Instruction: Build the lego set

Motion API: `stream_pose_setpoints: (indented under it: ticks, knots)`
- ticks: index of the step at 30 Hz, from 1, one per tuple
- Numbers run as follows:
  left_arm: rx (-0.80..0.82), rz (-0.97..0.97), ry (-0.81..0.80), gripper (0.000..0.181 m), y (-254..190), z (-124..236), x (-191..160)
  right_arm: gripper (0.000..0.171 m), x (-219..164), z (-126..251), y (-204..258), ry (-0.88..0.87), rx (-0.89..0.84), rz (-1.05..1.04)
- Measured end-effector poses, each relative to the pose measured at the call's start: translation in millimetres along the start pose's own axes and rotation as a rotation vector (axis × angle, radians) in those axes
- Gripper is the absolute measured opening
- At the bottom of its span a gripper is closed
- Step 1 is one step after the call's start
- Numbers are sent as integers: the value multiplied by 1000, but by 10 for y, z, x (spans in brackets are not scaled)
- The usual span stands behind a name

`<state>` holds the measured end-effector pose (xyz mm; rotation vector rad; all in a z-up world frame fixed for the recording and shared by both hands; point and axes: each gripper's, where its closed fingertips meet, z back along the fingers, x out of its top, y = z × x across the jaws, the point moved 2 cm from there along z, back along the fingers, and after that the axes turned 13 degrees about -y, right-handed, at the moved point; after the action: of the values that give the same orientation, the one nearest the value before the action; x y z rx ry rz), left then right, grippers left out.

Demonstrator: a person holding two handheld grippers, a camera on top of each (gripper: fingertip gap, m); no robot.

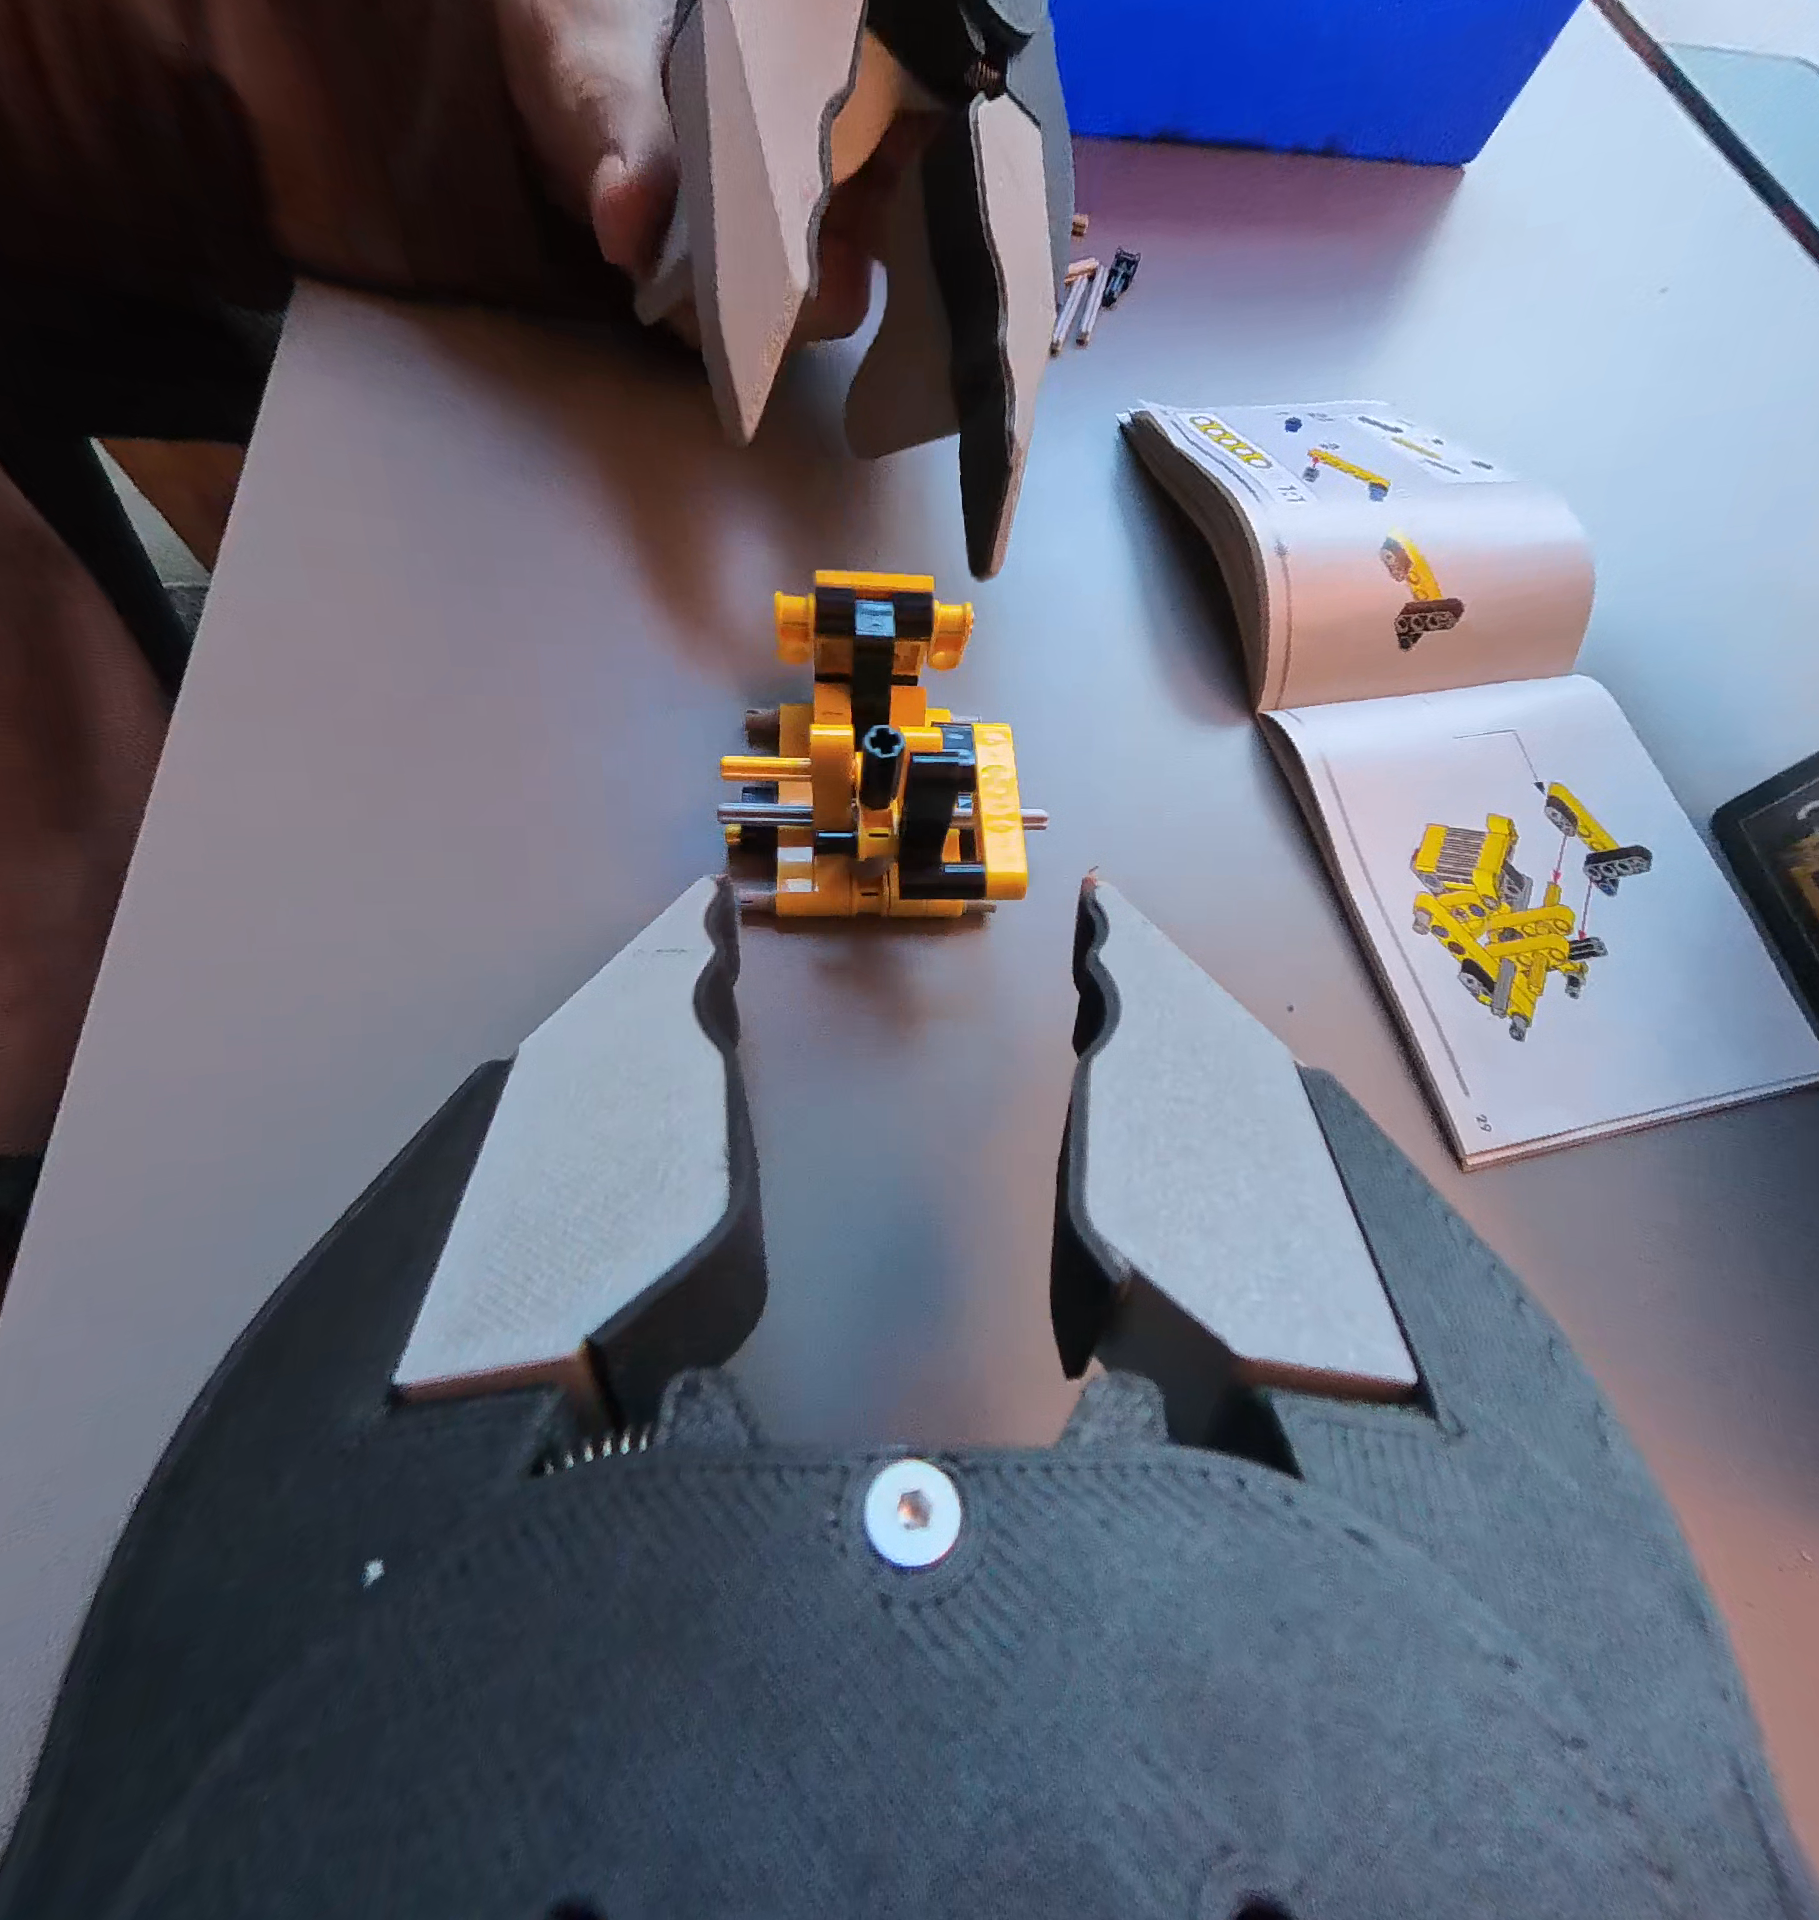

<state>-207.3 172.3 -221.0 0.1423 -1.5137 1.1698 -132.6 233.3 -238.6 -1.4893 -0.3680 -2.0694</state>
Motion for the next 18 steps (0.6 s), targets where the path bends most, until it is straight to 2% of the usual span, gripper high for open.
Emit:
stream_pose_setpoints:
  ticks: [4,9,18]
  knots:
    - [-3,-83,28,58,-52,-57,-28,62,44,64,-27,-47,-4,3]
    - [-1,-122,54,59,-78,-75,-67,63,4,222,-314,-72,-95,-21]
    - [23,-194,22,59,-130,-14,-62,65,-83,564,-987,-112,-406,-66]
